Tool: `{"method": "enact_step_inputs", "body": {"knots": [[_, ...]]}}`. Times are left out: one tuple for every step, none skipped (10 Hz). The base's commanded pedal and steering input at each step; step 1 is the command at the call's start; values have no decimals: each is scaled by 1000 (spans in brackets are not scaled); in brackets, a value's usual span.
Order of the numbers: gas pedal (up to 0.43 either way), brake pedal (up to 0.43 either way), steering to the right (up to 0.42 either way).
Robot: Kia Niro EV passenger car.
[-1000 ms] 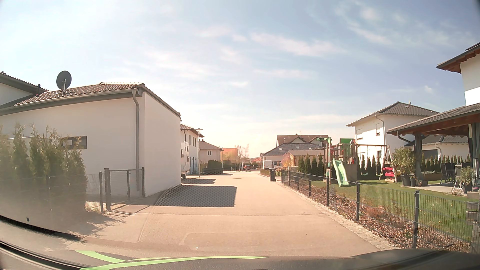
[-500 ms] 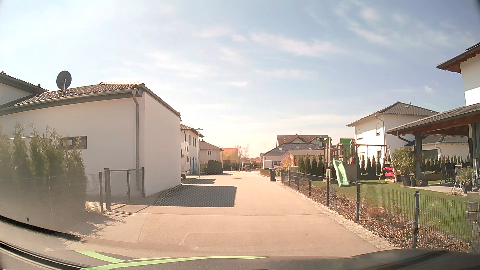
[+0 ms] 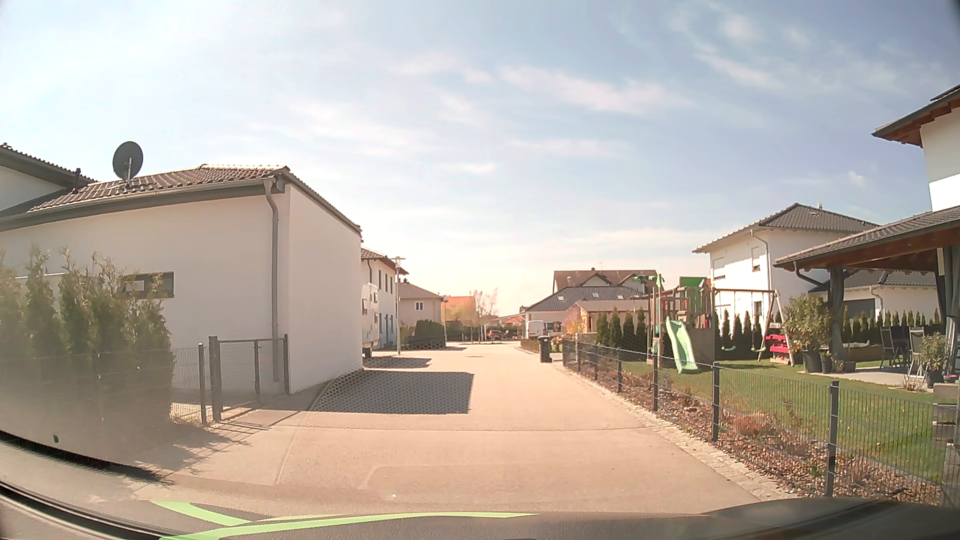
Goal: Follow the waypoints while adhering to traffic rules and regulations
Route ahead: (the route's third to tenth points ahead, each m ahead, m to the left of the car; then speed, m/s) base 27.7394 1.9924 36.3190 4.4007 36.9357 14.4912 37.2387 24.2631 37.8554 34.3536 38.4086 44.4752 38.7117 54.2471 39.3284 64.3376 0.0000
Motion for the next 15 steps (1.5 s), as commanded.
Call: {"method": "enact_step_inputs", "body": {"knots": [[0,433,0],[0,433,0],[0,439,0],[0,433,0],[0,439,0],[0,433,0],[0,433,0],[0,433,0],[0,439,0],[0,433,0],[0,433,0],[0,433,0],[0,433,0],[0,433,0],[0,439,0]]}}
